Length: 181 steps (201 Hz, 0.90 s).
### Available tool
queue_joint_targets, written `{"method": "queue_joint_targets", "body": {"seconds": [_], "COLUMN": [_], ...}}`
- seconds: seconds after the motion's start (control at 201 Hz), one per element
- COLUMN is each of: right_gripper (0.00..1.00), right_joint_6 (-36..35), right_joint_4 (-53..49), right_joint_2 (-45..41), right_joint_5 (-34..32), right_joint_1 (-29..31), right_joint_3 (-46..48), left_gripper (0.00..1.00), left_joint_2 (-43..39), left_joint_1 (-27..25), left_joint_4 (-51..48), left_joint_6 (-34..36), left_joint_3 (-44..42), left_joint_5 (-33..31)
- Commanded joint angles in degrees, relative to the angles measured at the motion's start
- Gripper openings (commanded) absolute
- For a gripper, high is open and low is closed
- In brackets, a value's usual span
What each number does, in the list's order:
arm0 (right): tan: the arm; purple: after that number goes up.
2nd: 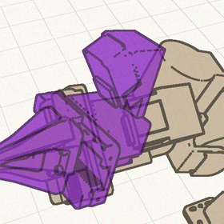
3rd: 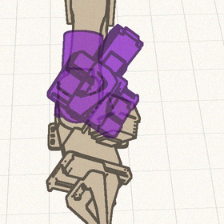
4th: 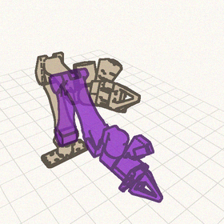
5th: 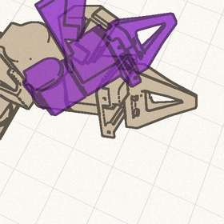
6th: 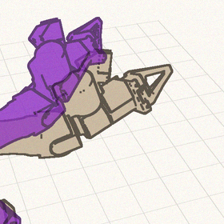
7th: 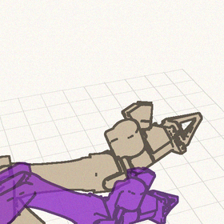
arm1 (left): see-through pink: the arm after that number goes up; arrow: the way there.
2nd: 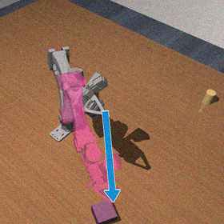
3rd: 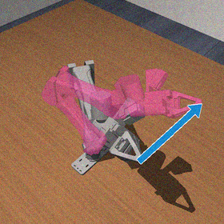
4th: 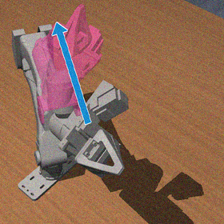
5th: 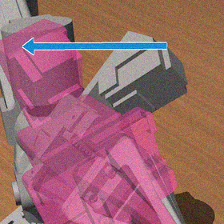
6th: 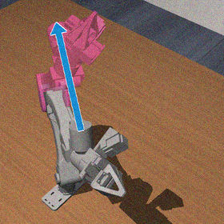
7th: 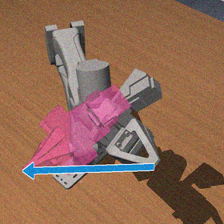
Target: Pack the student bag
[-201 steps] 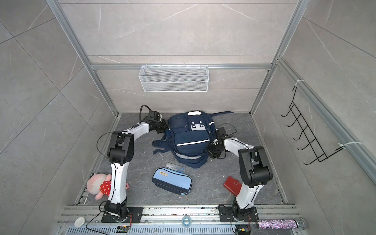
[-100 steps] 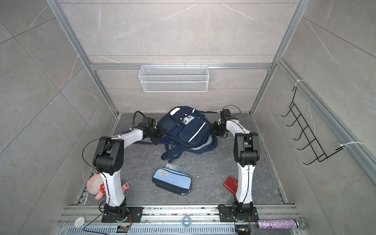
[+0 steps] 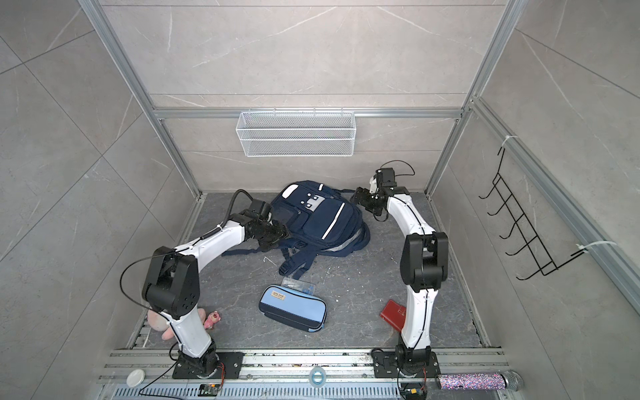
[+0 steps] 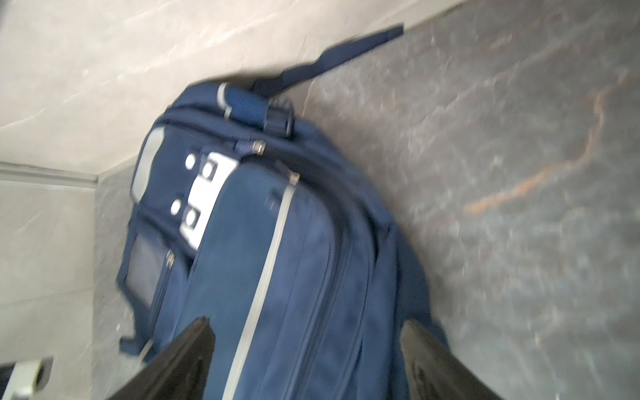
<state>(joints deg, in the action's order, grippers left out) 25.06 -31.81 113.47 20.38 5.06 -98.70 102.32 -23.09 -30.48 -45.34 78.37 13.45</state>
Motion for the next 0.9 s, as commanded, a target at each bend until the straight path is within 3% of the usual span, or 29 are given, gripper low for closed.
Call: {"method": "queue_joint_targets", "body": {"seconds": [0.0,0.254,0.378,0.523,0.603,0.737,0.842,0.896], "right_gripper": [0.88,0.89,0.9,0.91,0.91,0.89,0.84,0.82], "right_joint_6": [3.3,11.7,14.2,25.2,24.7,21.5,18.5,16.2], "right_joint_4": [3.3,5.1,8.4,26.6,27.0,22.3,19.4,16.7], "right_joint_2": [-8.4,-17.6,-13.8,-11.4,-7.6,-2.0,1.3,3.6], "right_joint_5": [2.8,5.2,5.6,7.4,7.7,7.1,6.0,5.6], "right_joint_1": [0.0,0.0,2.0,1.9,2.1,1.6,0.9,0.7], "right_joint_3": [12.8,30.8,31.5,35.8,32.1,25.8,21.4,17.3], "left_gripper": [0.8,0.97,0.97,0.97,0.97,0.93,0.75,0.72], "left_joint_2": [-2.0,4.4,9.5,14.2,15.6,15.5,14.0,12.7], "left_joint_1": [1.4,7.6,10.4,11.7,11.7,11.6,11.4,11.1], "left_joint_4": [-7.5,-12.2,-9.9,-7.7,-6.6,-2.4,0.1,1.3], "left_joint_6": [2.9,14.7,17.6,19.0,20.1,17.5,14.9,13.6], "left_joint_3": [4.1,13.5,16.1,18.5,18.3,13.5,9.2,6.6], "left_joint_5": [0.9,2.8,2.6,5.0,5.9,9.2,11.3,11.6]}}
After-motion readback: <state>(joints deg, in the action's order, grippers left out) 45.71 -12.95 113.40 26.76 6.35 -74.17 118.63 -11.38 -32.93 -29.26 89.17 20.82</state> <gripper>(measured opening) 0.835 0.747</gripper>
